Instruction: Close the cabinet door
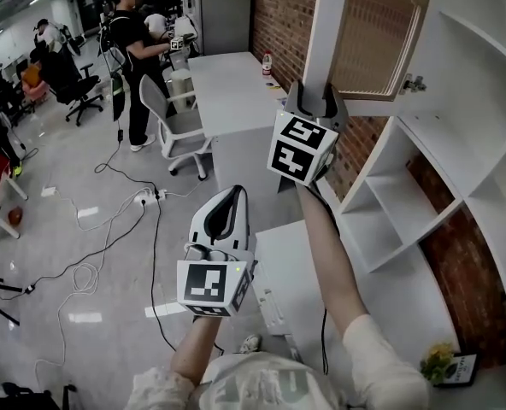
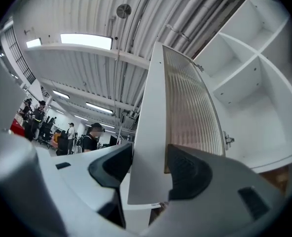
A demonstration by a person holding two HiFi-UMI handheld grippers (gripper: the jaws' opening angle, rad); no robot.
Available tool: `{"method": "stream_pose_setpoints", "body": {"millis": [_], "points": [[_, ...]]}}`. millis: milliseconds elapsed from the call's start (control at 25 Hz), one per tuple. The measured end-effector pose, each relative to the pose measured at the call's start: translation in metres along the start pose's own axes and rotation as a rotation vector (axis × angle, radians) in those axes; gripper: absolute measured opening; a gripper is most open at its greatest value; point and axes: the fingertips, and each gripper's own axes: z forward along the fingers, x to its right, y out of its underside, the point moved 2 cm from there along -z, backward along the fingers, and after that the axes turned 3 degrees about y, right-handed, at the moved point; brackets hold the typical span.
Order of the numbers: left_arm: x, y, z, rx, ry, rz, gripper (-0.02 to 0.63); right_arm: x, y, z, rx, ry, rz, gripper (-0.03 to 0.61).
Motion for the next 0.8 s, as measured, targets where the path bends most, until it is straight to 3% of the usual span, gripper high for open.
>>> {"method": "stream_pose_setpoints", "body": {"millis": [320, 800], "points": [[0.011, 0.015, -0.002, -0.043, 0.011, -0.013, 0.014, 0.003, 0.000, -0.005, -0.002, -0.014, 0.009, 0.209], [0.021, 0.007, -0.004, -0.022, 0.038, -0.016, 0.014, 0.024, -0.011, -0.047, 0.021, -0.076, 0.087, 0.186]]}}
